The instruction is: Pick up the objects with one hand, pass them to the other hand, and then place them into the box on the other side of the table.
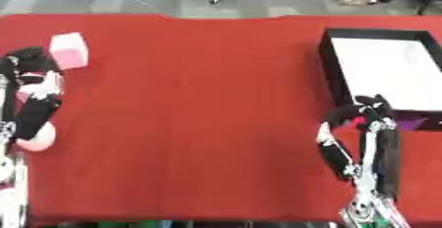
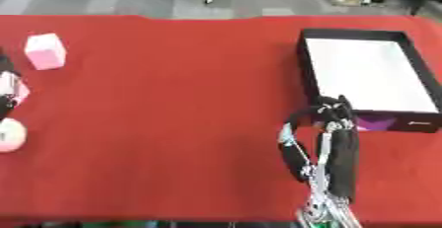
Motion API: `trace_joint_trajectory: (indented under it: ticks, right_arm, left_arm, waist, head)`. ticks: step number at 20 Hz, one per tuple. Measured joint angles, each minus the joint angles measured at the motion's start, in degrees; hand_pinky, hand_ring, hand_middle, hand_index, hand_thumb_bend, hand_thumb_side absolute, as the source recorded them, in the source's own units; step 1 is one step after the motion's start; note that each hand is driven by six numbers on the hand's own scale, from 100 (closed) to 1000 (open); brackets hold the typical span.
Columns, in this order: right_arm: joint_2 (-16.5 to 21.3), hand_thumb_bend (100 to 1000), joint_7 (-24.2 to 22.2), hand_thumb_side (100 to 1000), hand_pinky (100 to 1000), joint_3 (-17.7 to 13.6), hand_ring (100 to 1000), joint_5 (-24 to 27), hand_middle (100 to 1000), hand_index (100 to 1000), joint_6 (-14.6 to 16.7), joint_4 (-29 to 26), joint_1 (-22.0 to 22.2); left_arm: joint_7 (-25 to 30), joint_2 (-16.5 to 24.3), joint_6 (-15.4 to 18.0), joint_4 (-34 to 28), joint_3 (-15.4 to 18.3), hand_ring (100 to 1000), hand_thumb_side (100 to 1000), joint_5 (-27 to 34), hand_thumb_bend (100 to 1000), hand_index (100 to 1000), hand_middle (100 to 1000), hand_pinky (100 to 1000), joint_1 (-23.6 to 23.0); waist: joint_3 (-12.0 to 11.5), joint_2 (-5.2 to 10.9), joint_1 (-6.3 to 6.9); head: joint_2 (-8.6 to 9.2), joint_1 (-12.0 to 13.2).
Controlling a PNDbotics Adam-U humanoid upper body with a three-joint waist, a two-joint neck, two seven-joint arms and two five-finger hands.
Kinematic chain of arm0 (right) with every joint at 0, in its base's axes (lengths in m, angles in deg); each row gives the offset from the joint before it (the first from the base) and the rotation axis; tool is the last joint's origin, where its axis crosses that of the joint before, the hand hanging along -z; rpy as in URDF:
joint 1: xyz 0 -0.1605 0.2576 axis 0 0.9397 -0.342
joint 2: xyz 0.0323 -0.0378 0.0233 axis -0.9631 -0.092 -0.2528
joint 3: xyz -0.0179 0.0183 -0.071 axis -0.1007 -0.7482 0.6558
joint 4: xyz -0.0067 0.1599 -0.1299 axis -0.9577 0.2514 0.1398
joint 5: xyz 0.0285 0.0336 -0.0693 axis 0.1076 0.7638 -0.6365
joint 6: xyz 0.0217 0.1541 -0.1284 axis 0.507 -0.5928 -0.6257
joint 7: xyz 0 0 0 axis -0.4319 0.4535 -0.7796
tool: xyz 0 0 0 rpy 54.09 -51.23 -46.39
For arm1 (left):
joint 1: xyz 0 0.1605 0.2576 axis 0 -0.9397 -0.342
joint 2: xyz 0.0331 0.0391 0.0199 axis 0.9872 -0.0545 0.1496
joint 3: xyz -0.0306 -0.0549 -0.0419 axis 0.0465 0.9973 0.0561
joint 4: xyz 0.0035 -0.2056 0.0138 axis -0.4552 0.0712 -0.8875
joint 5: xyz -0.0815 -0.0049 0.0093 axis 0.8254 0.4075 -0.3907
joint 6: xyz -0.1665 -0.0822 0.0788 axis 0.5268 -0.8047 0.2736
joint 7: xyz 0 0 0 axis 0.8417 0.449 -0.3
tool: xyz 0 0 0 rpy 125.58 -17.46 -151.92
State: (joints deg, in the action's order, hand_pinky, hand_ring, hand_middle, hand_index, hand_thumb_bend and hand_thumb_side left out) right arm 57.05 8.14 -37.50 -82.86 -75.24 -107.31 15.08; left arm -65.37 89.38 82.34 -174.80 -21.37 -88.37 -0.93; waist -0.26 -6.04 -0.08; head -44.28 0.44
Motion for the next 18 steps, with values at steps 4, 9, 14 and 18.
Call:
trace_joint_trajectory:
  ticks: [4,9,14,18]
  right_arm:
    - [0.0,100,0.0,126,589,0.0,956,0.0,737,525,0.0,0.0,0.0]
    - [0.0,100,0.0,127,589,0.0,957,0.0,737,527,0.0,0.0,0.0]
    - [0.0,100,0.0,128,589,-0.02,957,0.0,736,531,0.0,0.02,0.0]
    - [0.03,100,0.0,134,589,-0.18,957,0.0,737,537,0.0,0.21,0.05]
  left_arm:
    - [0.03,0.0,0.03,0.0,0.0,733,535,0.0,100,810,687,709,0.0]
    - [0.24,0.14,0.24,0.16,0.06,736,494,-0.37,100,817,693,720,0.43]
    - [2.51,5.29,3.08,2.85,0.47,733,373,-1.79,100,838,703,739,3.74]
    - [3.66,13.49,8.47,8.28,0.4,730,298,-2.28,100,851,709,753,6.72]
  waist:
    - [0.0,0.0,0.0]
    - [0.03,0.0,0.05]
    - [0.22,0.0,0.68]
    - [0.42,0.2,1.43]
  head:
    - [0.0,0.0]
    - [0.0,0.35]
    - [0.0,3.75]
    - [0.0,8.15]
